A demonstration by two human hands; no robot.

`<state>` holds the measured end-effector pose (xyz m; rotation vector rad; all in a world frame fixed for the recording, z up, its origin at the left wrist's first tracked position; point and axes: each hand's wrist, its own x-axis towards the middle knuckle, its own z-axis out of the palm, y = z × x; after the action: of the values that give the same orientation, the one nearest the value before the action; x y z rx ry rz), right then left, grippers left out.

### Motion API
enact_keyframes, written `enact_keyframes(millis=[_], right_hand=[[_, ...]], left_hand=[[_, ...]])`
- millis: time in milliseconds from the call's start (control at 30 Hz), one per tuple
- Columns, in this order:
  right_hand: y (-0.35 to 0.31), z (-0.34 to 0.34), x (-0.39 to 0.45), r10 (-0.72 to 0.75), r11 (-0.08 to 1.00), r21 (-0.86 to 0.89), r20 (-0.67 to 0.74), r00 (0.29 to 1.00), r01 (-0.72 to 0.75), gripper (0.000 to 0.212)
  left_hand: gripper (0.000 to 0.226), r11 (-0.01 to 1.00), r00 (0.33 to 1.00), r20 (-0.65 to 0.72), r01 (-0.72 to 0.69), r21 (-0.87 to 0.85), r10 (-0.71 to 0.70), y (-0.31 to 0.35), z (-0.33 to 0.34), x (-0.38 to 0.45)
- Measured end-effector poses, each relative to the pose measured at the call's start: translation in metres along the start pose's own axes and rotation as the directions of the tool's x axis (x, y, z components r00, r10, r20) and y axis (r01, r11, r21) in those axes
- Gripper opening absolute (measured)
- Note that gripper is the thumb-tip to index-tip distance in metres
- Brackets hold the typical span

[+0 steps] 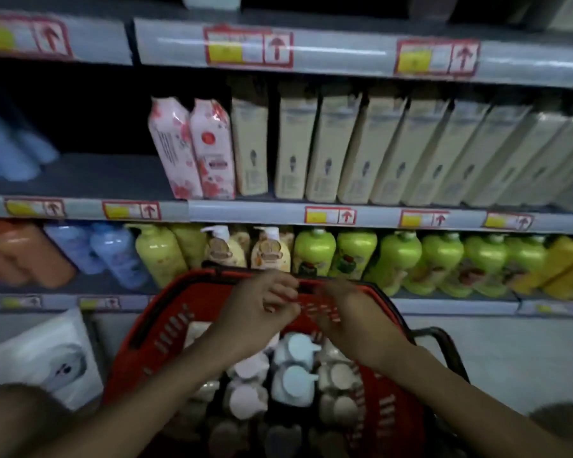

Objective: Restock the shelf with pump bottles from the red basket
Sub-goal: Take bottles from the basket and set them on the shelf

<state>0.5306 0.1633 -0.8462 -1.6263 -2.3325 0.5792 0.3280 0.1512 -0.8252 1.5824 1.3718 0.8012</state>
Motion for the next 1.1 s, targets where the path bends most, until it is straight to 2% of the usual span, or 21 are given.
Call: enact_keyframes(millis=[67, 133, 200, 267, 333, 400, 467, 533, 567, 633, 733, 833, 933, 1100], right_hand=[[0.026, 0.034, -0.016, 0.087, 0.996, 0.009, 0.138, 0.987, -0.089, 0.032], [0.039, 0.061, -0.018, 0.095, 0.995, -0.028, 0.225, 0.97, -0.091, 0.036], [0.045, 0.084, -0.012, 0.054, 0.997, -0.075, 0.282, 0.958, -0.034, 0.053], [0.045, 0.101, -0.004, 0.032, 0.976, -0.213, 0.323, 0.946, 0.04, 0.07], [0.047, 0.112, 0.001, 0.025, 0.934, -0.34, 0.368, 0.929, 0.11, 0.076], [0.048, 0.115, 0.007, 0.002, 0.935, -0.332, 0.363, 0.932, 0.127, 0.071], [0.05, 0.112, 0.014, -0.043, 0.968, -0.218, 0.342, 0.939, 0.123, 0.058], [0.051, 0.111, 0.019, -0.086, 0.979, -0.149, 0.317, 0.945, 0.139, 0.045], [0.051, 0.111, 0.019, -0.095, 0.973, -0.173, 0.306, 0.947, 0.153, 0.042], [0.051, 0.114, 0.017, -0.111, 0.958, -0.231, 0.254, 0.961, 0.171, 0.04], [0.049, 0.107, 0.017, -0.132, 0.961, -0.223, 0.147, 0.98, 0.163, 0.039], [0.039, 0.084, 0.022, -0.052, 0.975, -0.219, -0.04, 0.998, 0.042, 0.045], [0.026, 0.054, 0.024, 0.082, 0.981, -0.159, -0.199, 0.977, -0.115, 0.051], [-0.007, 0.017, 0.013, 0.125, 0.982, -0.08, -0.405, 0.906, -0.171, 0.058]], left_hand=[[0.033, 0.995, 0.989, 0.144, 0.019, 0.093, -0.033, -0.018, 0.015, -0.005], [0.033, 0.989, 0.976, 0.212, 0.019, 0.149, -0.051, -0.031, 0.024, -0.005], [0.029, 0.98, 0.97, 0.213, 0.082, 0.182, -0.121, -0.046, 0.032, -0.003], [0.025, 0.958, 0.959, 0.198, 0.152, 0.242, -0.202, -0.061, 0.043, -0.002], [0.024, 0.923, 0.947, 0.195, 0.18, 0.339, -0.256, -0.075, 0.056, -0.002], [0.031, 0.894, 0.935, 0.21, 0.183, 0.409, -0.287, -0.083, 0.066, -0.002], [0.044, 0.888, 0.934, 0.214, 0.176, 0.424, -0.287, -0.086, 0.073, -0.003], [0.048, 0.879, 0.953, 0.17, 0.151, 0.453, -0.251, -0.088, 0.075, -0.004], [0.049, 0.879, 0.964, 0.149, 0.131, 0.458, -0.221, -0.09, 0.075, -0.004], [0.049, 0.895, 0.976, 0.138, 0.093, 0.437, -0.169, -0.094, 0.074, -0.004], [0.052, 0.899, 0.975, 0.148, 0.089, 0.428, -0.167, -0.095, 0.075, -0.003], [0.069, 0.907, 0.976, 0.167, 0.056, 0.417, -0.137, -0.091, 0.077, -0.002], [0.096, 0.937, 0.986, 0.159, -0.001, 0.351, -0.058, -0.086, 0.083, -0.007], [0.104, 0.992, 0.997, -0.004, -0.075, 0.099, 0.076, -0.081, 0.097, -0.006]])
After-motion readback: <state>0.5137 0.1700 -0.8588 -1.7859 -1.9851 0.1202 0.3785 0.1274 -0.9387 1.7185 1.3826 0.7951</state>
